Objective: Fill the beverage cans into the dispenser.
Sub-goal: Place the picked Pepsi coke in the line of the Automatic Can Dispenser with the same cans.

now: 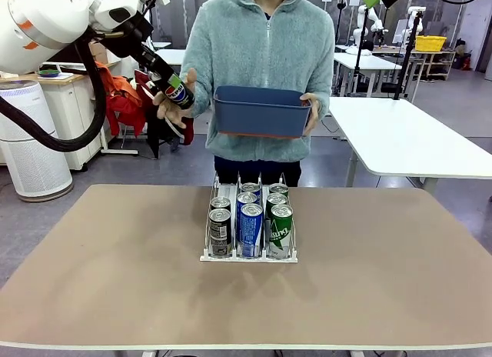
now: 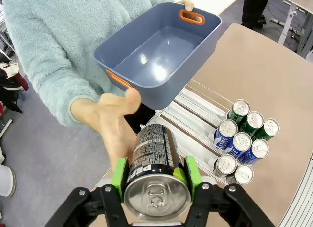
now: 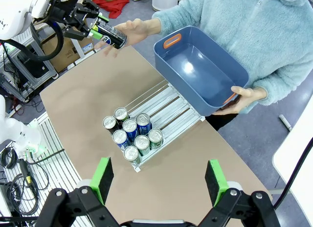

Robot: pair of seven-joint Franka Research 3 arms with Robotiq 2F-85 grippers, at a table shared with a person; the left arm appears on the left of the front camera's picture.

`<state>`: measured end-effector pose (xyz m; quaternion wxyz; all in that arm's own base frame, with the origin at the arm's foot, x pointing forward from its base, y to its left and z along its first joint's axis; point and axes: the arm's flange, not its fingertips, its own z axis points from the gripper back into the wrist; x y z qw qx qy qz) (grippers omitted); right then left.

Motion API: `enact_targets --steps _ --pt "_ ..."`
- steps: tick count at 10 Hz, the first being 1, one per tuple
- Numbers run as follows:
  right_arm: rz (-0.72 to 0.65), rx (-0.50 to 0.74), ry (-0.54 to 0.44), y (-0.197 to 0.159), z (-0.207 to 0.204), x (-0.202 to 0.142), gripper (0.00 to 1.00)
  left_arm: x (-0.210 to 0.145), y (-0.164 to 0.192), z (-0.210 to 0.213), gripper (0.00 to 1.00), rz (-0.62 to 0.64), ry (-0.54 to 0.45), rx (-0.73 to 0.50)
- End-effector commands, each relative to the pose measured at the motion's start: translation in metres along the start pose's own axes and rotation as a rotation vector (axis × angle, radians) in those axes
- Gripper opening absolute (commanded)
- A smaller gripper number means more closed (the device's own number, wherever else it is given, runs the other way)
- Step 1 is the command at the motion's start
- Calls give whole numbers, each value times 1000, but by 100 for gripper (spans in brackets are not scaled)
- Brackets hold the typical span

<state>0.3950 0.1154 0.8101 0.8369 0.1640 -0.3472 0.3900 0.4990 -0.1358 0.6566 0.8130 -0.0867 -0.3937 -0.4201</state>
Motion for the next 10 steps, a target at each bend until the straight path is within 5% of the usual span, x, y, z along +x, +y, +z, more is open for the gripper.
enact_targets --steps 1,10 --pt "0 0 0 0 0 0 100 -1 2 3 5 -12 -4 4" --pt "0 0 0 0 0 0 100 -1 2 3 5 -12 -4 4"
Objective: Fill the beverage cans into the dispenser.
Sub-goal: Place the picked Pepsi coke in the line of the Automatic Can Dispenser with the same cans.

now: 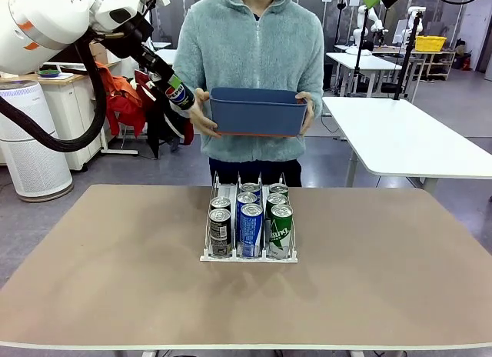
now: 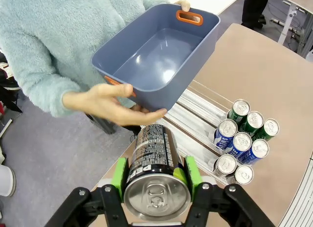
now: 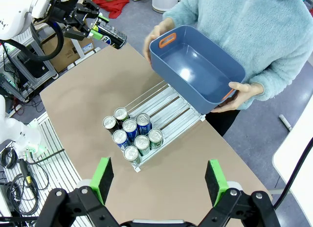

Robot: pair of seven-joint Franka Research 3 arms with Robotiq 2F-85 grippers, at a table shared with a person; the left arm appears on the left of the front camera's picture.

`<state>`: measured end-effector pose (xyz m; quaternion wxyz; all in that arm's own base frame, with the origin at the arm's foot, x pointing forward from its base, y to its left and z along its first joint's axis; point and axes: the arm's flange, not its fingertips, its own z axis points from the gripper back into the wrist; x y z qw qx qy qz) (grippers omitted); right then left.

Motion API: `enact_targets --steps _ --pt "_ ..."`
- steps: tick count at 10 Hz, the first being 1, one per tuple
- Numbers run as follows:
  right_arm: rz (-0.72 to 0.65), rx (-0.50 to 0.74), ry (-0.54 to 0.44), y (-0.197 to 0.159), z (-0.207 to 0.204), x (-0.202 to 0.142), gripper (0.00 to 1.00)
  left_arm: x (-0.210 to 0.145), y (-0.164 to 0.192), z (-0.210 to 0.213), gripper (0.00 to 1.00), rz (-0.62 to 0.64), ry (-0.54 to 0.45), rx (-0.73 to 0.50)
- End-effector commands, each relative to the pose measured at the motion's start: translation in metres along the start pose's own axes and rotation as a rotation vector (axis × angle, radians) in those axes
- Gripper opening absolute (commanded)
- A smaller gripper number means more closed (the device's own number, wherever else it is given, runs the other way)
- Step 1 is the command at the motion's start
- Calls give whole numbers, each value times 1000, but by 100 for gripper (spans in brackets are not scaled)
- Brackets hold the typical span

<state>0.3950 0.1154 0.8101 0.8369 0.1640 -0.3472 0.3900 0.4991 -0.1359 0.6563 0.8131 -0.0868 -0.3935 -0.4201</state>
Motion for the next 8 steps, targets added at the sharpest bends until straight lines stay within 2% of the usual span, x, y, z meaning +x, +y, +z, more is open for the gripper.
enact_targets --steps 1,3,4,8 --pt "0 0 0 0 0 0 100 -1 2 3 5 -12 -4 4" --pt "0 0 0 0 0 0 100 -1 2 3 5 -12 -4 4" --pt "0 0 0 0 0 0 100 0 0 0 58 0 0 0" --pt "0 0 0 0 0 0 100 15 -55 17 58 37 43 111"
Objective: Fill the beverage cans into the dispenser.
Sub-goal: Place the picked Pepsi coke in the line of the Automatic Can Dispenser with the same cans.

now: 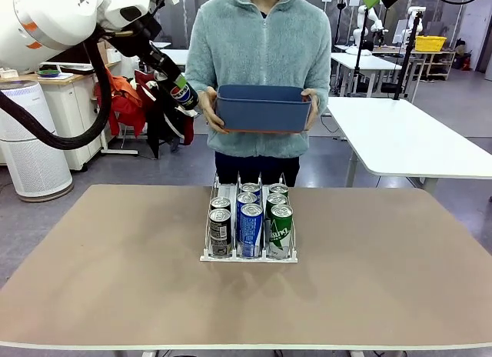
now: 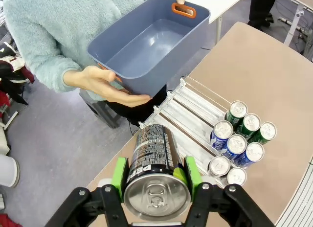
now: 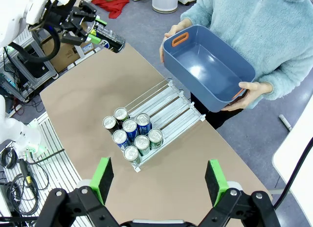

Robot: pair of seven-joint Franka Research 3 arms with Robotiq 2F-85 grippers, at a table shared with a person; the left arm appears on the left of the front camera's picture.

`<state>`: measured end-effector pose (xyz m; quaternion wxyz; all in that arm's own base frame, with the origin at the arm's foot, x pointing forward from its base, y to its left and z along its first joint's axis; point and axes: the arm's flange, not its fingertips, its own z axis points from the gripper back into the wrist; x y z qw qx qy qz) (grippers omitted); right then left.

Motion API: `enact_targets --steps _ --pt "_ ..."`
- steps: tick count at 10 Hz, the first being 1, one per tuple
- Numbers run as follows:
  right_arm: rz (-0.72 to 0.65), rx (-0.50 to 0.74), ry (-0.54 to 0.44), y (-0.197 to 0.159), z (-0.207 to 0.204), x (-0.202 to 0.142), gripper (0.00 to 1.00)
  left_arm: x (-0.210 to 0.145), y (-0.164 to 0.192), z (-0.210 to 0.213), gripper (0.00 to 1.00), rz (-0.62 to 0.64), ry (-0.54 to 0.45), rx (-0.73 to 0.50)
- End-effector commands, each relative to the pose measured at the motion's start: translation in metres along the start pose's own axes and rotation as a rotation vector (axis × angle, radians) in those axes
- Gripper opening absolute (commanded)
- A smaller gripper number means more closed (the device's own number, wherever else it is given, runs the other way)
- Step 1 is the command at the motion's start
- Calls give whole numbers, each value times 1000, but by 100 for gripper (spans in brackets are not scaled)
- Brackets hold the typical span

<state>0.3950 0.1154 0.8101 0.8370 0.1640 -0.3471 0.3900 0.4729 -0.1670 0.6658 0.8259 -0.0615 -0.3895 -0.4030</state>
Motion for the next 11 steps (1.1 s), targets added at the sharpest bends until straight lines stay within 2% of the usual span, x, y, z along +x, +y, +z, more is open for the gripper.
enact_targets --steps 1,7,9,10,11 --pt "0 0 0 0 0 0 100 -2 -33 17 58 10 19 76" --pt "0 0 0 0 0 0 100 -23 -122 48 58 58 11 104" --pt "0 0 0 0 0 0 100 -37 -129 58 58 66 24 75" --pt "0 0 0 0 0 0 100 -22 -121 48 58 51 38 80" --pt "0 0 0 0 0 0 100 -22 -121 48 58 51 38 80"
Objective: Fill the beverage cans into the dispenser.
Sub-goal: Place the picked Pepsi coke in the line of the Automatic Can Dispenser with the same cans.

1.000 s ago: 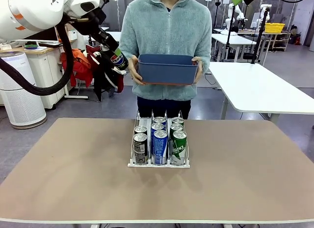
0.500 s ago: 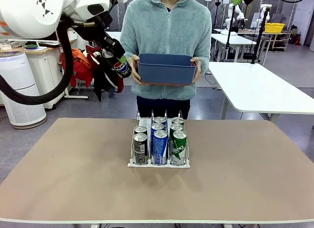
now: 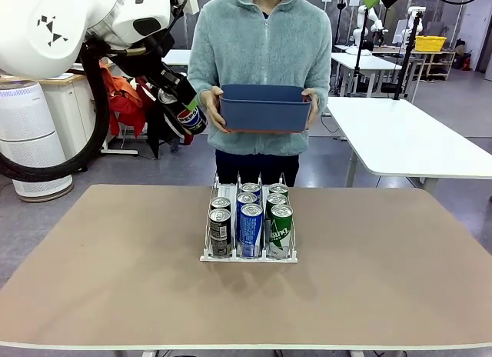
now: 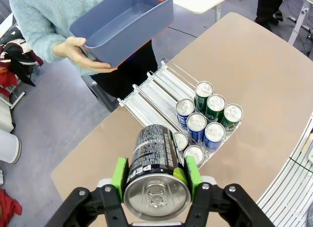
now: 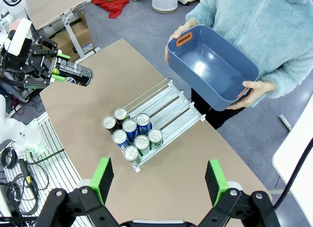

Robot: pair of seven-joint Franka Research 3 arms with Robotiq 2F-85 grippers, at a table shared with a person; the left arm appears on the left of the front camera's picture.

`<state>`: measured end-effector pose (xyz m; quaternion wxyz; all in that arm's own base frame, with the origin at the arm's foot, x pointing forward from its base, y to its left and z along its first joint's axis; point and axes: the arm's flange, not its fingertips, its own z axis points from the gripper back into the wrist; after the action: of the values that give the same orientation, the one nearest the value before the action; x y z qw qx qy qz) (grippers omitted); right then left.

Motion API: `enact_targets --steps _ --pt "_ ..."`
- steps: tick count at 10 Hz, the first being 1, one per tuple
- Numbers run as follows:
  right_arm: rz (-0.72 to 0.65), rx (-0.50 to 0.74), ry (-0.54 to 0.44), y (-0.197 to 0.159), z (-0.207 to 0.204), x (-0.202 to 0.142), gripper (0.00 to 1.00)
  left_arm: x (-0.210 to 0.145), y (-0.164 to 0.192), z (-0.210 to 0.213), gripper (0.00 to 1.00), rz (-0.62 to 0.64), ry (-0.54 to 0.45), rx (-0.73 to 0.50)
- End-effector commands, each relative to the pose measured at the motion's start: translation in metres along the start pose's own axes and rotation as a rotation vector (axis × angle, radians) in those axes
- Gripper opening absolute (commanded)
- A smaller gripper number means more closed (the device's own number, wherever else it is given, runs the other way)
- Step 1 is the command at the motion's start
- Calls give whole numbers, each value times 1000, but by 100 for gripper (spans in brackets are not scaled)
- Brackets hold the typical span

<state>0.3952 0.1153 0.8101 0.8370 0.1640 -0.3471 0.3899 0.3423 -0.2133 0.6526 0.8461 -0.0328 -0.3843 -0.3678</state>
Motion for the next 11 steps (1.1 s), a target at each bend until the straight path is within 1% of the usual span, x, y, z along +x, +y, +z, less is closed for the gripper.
enact_targets --steps 1,9,11 --pt "0 0 0 0 0 0 100 7 5 -1 58 -1 -5 7" --pt "0 0 0 0 0 0 100 5 3 -3 58 -1 2 -2" --pt "0 0 0 0 0 0 100 -3 -23 6 58 48 20 28"
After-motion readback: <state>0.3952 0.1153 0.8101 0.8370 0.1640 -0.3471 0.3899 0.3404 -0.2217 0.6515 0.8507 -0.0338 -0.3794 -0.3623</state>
